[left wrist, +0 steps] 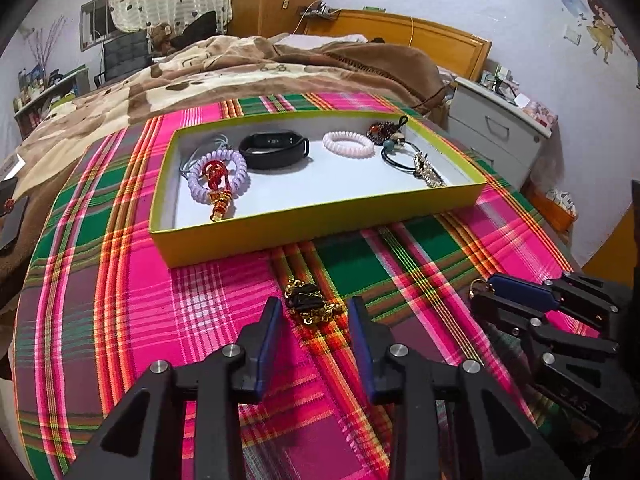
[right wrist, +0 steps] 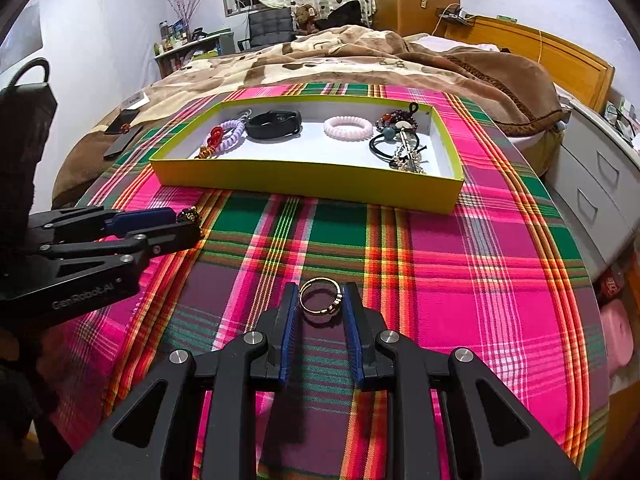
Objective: Organize jewelry
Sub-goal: 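Grasp the gold charm with the left gripper while the right gripper grasps the gold ring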
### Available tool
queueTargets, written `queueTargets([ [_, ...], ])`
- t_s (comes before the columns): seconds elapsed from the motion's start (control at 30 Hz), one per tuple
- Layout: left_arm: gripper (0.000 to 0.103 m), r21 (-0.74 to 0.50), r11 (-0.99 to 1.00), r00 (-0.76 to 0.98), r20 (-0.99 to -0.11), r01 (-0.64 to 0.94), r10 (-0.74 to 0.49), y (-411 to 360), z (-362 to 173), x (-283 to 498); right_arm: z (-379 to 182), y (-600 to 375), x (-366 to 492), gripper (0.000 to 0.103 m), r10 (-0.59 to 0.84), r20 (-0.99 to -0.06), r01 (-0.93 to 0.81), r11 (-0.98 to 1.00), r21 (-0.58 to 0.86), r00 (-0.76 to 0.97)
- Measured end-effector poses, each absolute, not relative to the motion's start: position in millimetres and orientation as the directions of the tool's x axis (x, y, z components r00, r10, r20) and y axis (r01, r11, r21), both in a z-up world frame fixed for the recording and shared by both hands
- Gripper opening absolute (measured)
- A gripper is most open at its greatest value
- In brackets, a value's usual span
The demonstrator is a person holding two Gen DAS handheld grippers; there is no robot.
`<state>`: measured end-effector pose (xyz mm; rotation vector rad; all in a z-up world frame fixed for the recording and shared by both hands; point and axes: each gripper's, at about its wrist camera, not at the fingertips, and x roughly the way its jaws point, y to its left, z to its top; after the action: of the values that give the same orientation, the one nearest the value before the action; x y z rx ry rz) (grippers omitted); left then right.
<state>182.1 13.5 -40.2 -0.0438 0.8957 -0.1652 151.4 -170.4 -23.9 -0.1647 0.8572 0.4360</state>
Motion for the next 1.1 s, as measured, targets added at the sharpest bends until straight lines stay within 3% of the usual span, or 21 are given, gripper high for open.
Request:
queueTargets([
  [0.17, 0.031, -0.058, 0.991, 0.609, -0.784, 0.118, -0.118, 7, -42, 186, -24, -171, 151, 0.023, 0.307, -0.76, -0.435, 0.9, 0.035, 0.573],
  [0.33, 0.018, -0.042, 0.992, 0.612, -0.784, 0.121, -0.108, 7, -42, 188, -23, -172, 151, 0.023, 0.308, -0.758, -0.432, 0.901, 0.038, 0.575],
  [1.1, 0.016, -0.126, 0.977, 0.686, -0.696, 0.174, -0.212, 9, -8, 161, 4, -179, 144, 0.023, 0.336, -0.707, -0.431, 0.901, 0.049, 0.622],
])
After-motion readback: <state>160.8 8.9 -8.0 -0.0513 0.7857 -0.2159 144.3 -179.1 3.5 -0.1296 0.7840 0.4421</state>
